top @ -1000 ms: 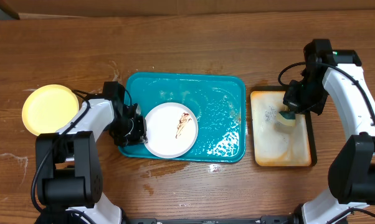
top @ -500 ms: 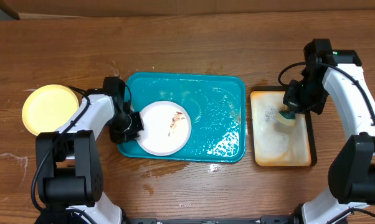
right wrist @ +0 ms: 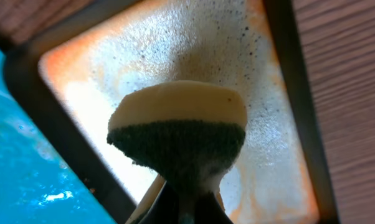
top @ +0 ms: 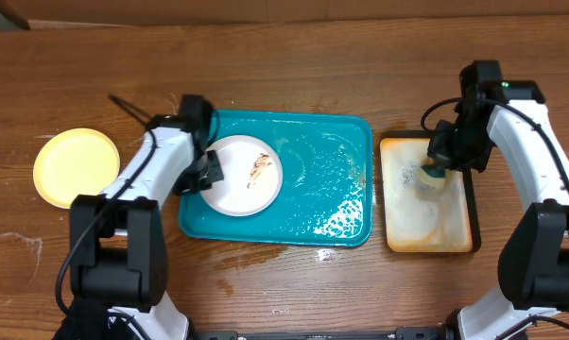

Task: Clean dirty plates on tray and stack at the side
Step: 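Slide the dirty white plate toward the tray center with the left gripper, then carry the sponge with the right gripper onto the white plate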

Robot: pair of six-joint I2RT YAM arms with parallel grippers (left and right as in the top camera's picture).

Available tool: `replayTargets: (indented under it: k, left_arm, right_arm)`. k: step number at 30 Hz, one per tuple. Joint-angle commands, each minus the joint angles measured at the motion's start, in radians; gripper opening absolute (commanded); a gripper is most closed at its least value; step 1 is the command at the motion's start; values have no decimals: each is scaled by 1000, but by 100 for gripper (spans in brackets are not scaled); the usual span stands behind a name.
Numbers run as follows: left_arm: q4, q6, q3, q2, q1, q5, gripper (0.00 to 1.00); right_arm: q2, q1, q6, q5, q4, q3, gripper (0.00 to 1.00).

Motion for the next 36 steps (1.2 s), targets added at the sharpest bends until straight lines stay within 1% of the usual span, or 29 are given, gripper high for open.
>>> replayTargets:
  k: [1,4,8,12,16,18,19,22,25,31,34,36]
  left_arm:
    - [3,-3,48,19,-64,-42,4]
    - [4,-8,51,19,-98,-37,4]
    - [2,-11,51,19,-109,-14,4]
    - [2,-10,51,19,-108,39,4]
    - [3,30,51,19,-108,74,4]
    - [1,39,51,19,-108,79,4]
    - [0,39,51,19,-108,78,4]
    - [2,39,51,19,-108,79,4]
    - [2,39,51,19,-108,83,4]
    - [2,43,51,19,-109,89,4]
    - [4,55,51,19,-109,113,4]
    - [5,58,51,19,-109,120,4]
  right_arm:
    - [-4,-6,-7,-48,26,-78,4]
    - [-4,-6,-8,-108,80,-166,4]
    - [-4,-6,-7,-142,172,-277,4]
    - [-4,-6,-8,-164,245,-349,4]
    - [-4,-6,-8,-168,306,-404,4]
    - [-4,-5,-55,-209,327,-418,4]
    - [-4,-5,-79,-229,327,-417,4]
    - [-24,-4,-87,-238,315,-399,4]
    - [-81,-1,-100,-238,296,-366,4]
    - [-219,0,-101,-235,227,-237,4]
    - [-244,0,-102,-249,183,-173,4]
    - [-244,4,-116,-292,181,-159,4]
